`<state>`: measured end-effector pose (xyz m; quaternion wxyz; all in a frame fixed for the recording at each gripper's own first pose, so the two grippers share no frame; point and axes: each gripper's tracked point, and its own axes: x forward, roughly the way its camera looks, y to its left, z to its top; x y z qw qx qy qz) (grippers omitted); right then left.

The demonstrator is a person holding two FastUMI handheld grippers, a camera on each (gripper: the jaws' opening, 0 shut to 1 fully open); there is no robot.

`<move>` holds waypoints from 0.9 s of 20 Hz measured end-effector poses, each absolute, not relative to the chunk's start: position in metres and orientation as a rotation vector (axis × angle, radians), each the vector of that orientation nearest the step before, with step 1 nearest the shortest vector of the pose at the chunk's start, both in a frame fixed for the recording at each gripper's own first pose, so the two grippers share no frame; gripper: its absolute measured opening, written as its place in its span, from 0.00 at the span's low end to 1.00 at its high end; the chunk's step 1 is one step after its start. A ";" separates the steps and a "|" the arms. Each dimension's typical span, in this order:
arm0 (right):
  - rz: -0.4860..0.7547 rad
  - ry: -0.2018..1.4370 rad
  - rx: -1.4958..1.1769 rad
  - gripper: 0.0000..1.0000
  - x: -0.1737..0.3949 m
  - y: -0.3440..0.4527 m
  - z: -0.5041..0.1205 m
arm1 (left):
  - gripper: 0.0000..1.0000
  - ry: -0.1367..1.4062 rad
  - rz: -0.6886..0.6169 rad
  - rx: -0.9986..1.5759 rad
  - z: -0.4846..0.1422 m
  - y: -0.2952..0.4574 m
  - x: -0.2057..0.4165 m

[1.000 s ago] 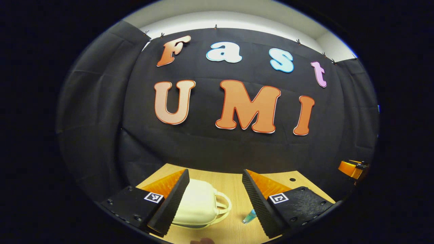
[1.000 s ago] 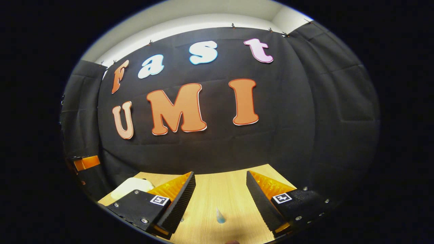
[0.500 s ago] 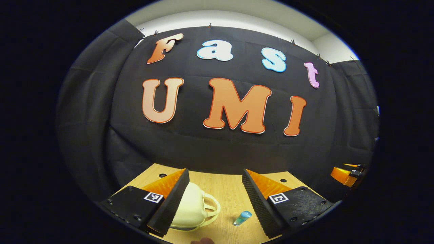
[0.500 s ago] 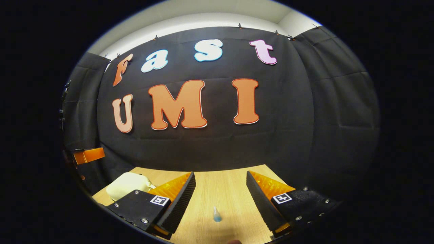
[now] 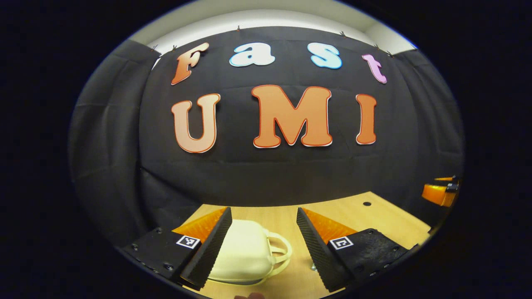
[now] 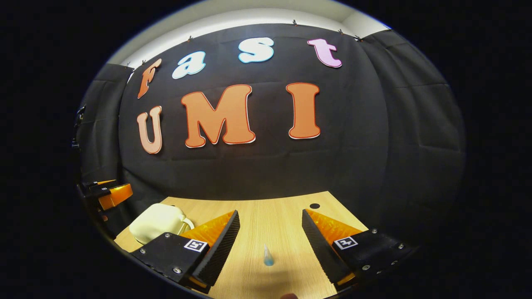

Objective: First open the suitcase, pack the skin care products into it, and then close the suitcase.

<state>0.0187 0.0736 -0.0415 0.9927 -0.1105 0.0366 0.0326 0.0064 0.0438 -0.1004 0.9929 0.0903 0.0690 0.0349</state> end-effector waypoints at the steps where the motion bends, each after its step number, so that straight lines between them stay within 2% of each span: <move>1: 0.063 0.091 -0.231 0.95 0.017 0.071 -0.048 | 0.95 0.146 0.087 0.241 -0.110 0.048 0.008; 5: 0.040 0.136 -0.238 0.95 0.009 0.052 -0.063 | 0.98 0.198 0.088 0.459 -0.151 0.046 0.014; 14: -0.078 0.209 -0.170 0.95 -0.002 -0.001 -0.081 | 0.98 0.356 -0.078 0.890 -0.264 0.015 0.027; 18: -0.131 0.236 -0.149 0.95 -0.008 -0.026 -0.088 | 0.98 0.419 -0.117 1.026 -0.296 0.017 0.039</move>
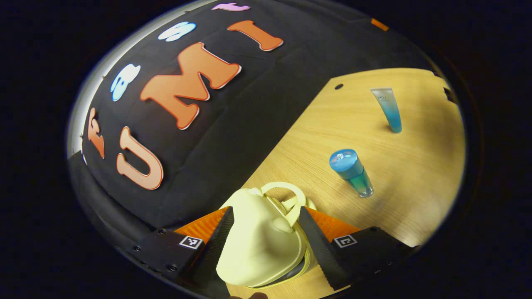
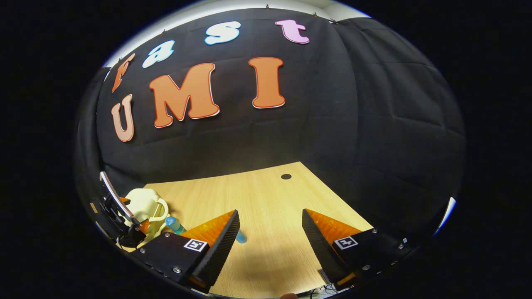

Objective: First open the suitcase, pack the skin care products into it, and then close the suitcase.

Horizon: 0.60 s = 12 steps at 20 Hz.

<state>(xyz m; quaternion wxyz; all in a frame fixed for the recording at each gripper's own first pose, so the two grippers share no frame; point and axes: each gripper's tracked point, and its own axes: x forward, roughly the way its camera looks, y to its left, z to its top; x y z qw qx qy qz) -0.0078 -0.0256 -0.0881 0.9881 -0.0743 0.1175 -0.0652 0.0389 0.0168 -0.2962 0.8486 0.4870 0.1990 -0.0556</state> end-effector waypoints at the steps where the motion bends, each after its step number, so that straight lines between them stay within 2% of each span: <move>1: -0.143 0.241 -0.143 0.95 -0.009 -0.030 -0.089 | 0.98 0.427 -0.130 1.069 -0.304 0.017 0.045; 6: -0.181 0.276 -0.121 0.95 -0.015 -0.048 -0.099 | 0.97 0.512 -0.163 1.149 -0.345 0.019 0.071; 10: -0.213 0.293 -0.127 0.95 -0.016 -0.060 -0.103 | 0.96 0.532 -0.114 1.214 -0.354 0.030 0.094; 11: -0.219 0.300 -0.124 0.95 -0.017 -0.062 -0.105 | 0.80 0.556 -0.102 1.234 -0.358 0.033 0.096; 12: -0.221 0.305 -0.118 0.95 -0.017 -0.062 -0.106 | 0.77 0.549 -0.103 1.261 -0.360 0.033 0.101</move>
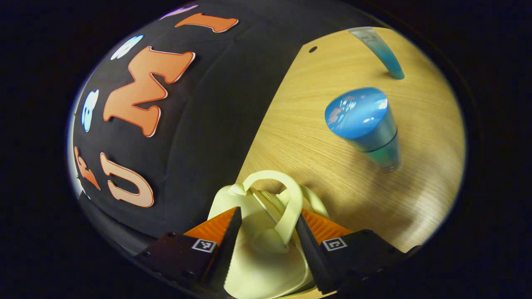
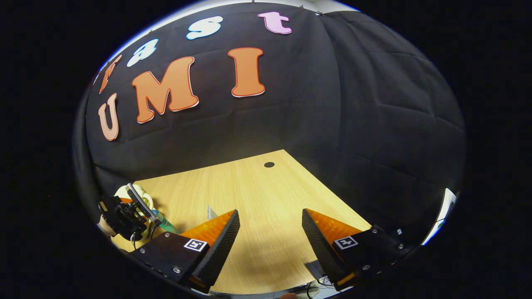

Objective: First open the suitcase, pack the skin care products into it, and then close the suitcase.

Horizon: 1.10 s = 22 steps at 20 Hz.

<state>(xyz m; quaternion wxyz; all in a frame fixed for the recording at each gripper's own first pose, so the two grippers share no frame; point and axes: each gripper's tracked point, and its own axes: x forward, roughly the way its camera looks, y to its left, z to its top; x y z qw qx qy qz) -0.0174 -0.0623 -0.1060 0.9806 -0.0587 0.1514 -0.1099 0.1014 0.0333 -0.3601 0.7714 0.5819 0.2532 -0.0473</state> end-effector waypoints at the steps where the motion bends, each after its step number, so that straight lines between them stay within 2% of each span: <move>1: -0.223 0.304 -0.111 0.95 -0.017 -0.063 -0.106 | 0.70 0.569 -0.114 1.287 -0.369 0.031 0.102; 2: -0.223 0.304 -0.108 0.95 -0.019 -0.064 -0.106 | 0.50 0.590 -0.118 1.324 -0.378 0.033 0.101; 3: -0.223 0.302 -0.106 0.95 -0.019 -0.063 -0.106 | 0.30 0.592 -0.179 1.382 -0.379 0.020 0.099; 5: -0.218 0.296 -0.098 0.95 -0.017 -0.063 -0.105 | 0.05 0.632 -0.194 1.411 -0.382 0.021 0.094; 12: -0.134 0.305 -0.118 0.95 -0.001 -0.045 -0.100 | 0.05 0.732 -0.165 1.062 -0.344 0.018 0.076; 17: -0.062 0.306 -0.087 0.96 0.025 -0.014 -0.103 | 0.05 0.706 -0.170 0.836 -0.311 0.003 0.073; 22: 0.042 0.285 -0.062 0.95 0.037 0.028 -0.093 | 0.05 0.678 -0.140 0.585 -0.281 0.026 0.077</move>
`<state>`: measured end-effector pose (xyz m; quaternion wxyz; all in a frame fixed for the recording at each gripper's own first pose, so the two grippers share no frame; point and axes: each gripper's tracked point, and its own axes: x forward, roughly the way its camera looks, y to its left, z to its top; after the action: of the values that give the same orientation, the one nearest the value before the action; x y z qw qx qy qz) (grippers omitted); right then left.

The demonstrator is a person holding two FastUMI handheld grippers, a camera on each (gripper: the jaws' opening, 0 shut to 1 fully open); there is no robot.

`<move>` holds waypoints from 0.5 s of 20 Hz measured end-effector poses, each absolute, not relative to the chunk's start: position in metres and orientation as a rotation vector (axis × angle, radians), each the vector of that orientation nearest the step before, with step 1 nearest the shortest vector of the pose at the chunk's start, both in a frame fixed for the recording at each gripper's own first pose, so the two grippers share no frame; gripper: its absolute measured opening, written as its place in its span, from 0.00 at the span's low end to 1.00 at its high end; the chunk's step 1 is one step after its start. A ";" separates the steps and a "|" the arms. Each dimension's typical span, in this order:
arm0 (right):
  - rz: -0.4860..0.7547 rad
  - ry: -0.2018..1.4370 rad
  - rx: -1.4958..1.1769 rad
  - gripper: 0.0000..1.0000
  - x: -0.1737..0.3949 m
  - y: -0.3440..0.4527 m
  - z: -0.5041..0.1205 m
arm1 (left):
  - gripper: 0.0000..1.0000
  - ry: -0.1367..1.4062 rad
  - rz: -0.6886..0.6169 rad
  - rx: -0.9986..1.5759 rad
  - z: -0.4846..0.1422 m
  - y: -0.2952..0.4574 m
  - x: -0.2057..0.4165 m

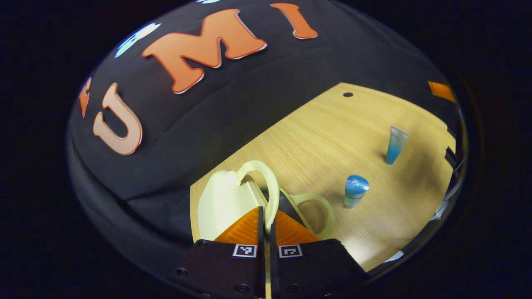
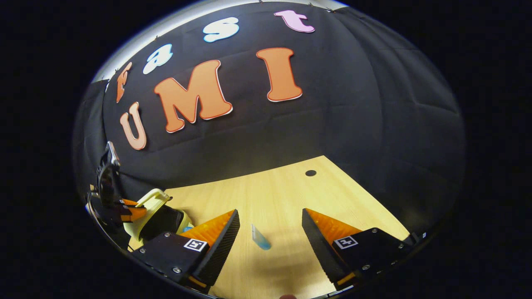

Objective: First open the suitcase, pack the skin care products into it, and then close the suitcase.

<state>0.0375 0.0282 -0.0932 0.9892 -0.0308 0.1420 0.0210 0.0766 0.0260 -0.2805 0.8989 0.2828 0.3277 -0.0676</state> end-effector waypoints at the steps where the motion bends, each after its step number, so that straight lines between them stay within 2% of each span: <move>1: 0.055 0.292 -0.061 0.95 0.041 0.033 -0.094 | 0.05 0.669 -0.130 0.524 -0.273 0.034 0.078; 6: 0.111 0.302 0.010 0.95 0.050 0.076 -0.087 | 0.05 0.589 -0.109 0.176 -0.240 0.092 0.079; 10: 0.130 0.283 0.020 0.95 0.049 0.117 -0.080 | 0.05 0.544 -0.104 0.021 -0.217 0.148 0.076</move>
<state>0.0493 0.1174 -0.0795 0.9878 0.0100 0.1412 0.0645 0.0760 0.1482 -0.2172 0.9618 0.0105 0.2685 -0.0514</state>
